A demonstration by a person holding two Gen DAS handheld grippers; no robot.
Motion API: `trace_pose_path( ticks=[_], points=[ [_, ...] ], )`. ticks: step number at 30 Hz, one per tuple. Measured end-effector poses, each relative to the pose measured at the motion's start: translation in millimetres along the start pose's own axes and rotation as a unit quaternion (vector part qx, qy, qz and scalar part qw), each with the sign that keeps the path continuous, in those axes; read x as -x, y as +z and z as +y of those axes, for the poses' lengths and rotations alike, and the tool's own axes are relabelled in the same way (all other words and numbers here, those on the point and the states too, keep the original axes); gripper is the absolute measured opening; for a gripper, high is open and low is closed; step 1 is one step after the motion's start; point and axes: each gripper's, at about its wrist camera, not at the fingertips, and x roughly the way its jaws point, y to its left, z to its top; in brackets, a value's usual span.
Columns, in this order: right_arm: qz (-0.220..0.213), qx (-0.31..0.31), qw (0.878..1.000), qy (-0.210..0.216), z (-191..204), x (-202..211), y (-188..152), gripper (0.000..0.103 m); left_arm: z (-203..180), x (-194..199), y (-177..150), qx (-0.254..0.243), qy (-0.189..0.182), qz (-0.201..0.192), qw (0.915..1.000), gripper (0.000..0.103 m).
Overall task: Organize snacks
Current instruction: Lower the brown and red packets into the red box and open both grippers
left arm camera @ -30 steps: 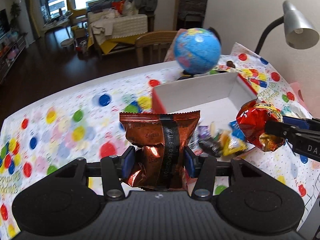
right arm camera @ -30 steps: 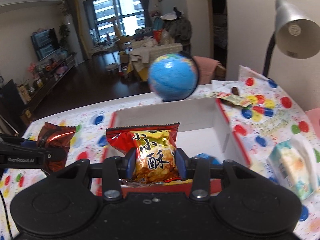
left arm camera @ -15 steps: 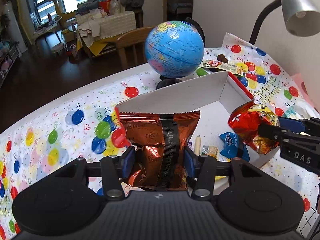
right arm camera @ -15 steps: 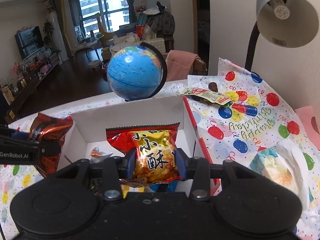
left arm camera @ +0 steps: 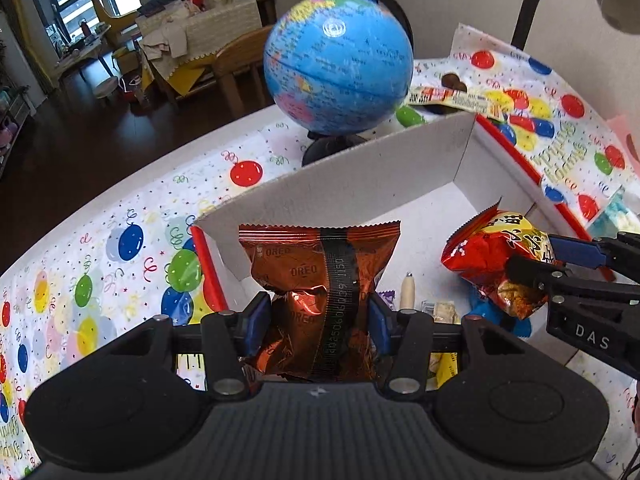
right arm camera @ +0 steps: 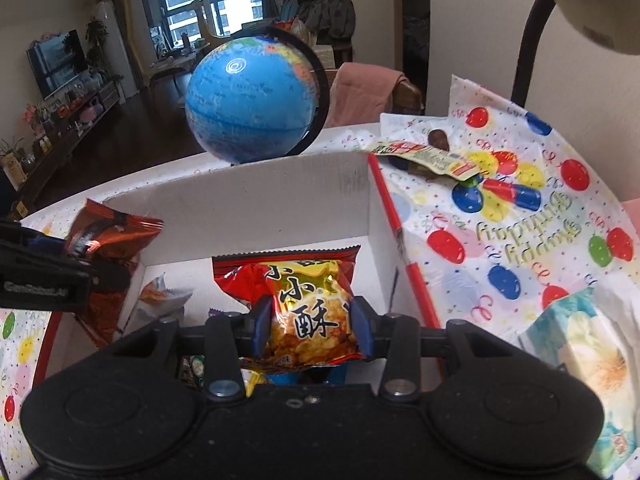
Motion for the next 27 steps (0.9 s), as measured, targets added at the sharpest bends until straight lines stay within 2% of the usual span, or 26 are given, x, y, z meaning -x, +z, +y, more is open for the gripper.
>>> trace_pose_path(
  ticks=[9,11,13,14,18,21,27],
  points=[
    [0.006,-0.004,1.0,0.003,2.6,-0.3,-3.7,0.046,0.9,-14.4,-7.1,0.003,-0.004,0.019,0.9998,0.051],
    [0.008,-0.007,1.0,0.003,2.2,-0.8,-3.2,0.048,1.3,-12.9,-7.8,0.005,-0.004,0.016,0.9998,0.056],
    [0.006,-0.011,1.0,0.003,3.1,1.4,-3.7,0.056,3.2,-10.1,-9.3,0.009,-0.008,0.012,0.9999,0.064],
    [0.003,-0.012,1.0,0.002,3.2,2.6,-3.9,0.062,4.1,-8.2,-10.2,0.011,-0.01,0.009,0.9998,0.065],
    [-0.002,-0.011,1.0,0.005,5.8,10.6,-3.7,0.064,8.0,-0.1,-13.1,0.018,-0.02,0.002,0.9996,0.066],
    [-0.009,-0.011,1.0,0.009,7.9,21.2,-3.7,0.069,11.1,9.2,-15.8,0.024,-0.028,-0.007,0.9993,0.071],
    [-0.028,-0.012,0.999,0.02,14.3,46.4,-4.6,0.075,15.4,34.1,-24.0,0.026,-0.04,-0.031,0.9984,0.072]
  ],
)
